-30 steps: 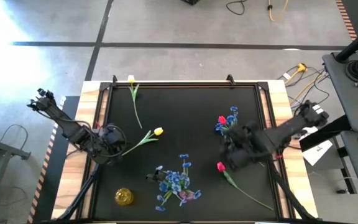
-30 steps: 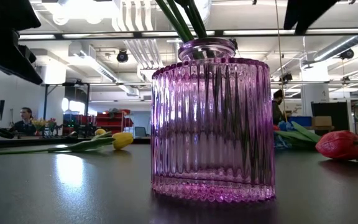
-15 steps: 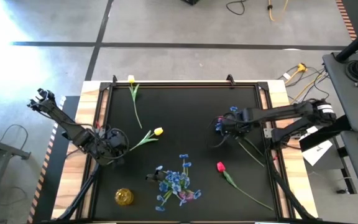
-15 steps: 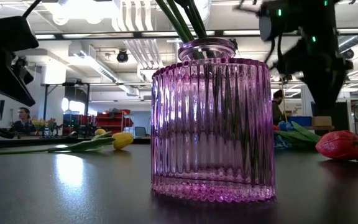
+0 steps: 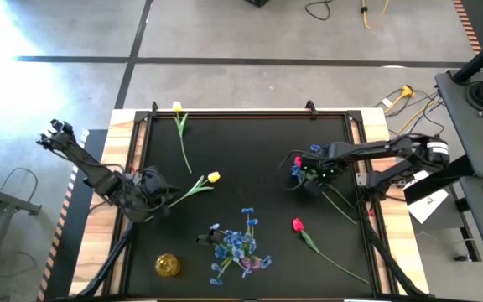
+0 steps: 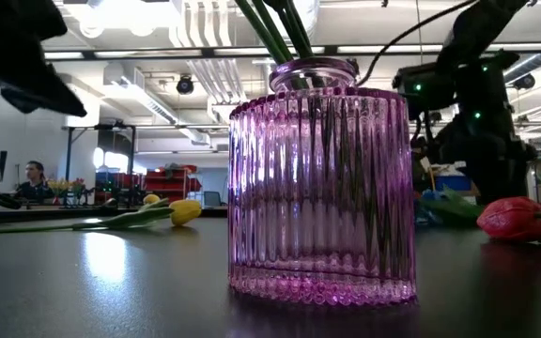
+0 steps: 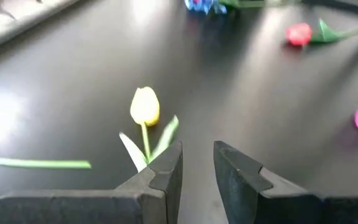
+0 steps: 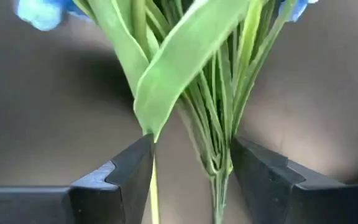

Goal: Sort flowers into vase by color
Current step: Put the blue flowers into the violet vase

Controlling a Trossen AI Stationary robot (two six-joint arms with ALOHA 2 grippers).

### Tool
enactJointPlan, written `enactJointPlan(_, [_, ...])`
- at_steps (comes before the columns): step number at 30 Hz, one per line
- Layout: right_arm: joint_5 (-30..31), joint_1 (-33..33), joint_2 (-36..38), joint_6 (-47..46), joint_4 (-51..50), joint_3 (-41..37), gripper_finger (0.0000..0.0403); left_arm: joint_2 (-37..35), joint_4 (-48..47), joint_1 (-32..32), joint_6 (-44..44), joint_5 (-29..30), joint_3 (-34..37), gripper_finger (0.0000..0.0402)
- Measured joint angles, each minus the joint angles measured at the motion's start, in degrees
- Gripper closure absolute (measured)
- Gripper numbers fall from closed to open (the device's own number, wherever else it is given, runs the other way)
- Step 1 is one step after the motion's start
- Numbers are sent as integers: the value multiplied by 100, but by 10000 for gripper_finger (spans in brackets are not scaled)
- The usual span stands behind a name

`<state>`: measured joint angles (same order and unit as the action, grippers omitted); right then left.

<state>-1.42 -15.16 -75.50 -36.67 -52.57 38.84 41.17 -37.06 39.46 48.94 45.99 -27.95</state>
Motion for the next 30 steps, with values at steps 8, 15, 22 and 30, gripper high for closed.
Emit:
enactJointPlan(8, [185, -60, -188, 29, 210, -149, 259, 0, -143, -147, -743, 377, -354, 325])
enactJointPlan(15, [391, -62, -63, 26, 166, 133, 380, -9, -514, -354, -1091, 377, -683, 325])
enactJointPlan(22, [2266, 635, -64, 26, -992, 1167, 387, -13, -972, -378, -1096, 374, -913, 325])
enactJointPlan(30, [5468, 2144, -353, 46, -2096, 2226, 389, -11, -1051, -378, -1052, 355, -997, 325])
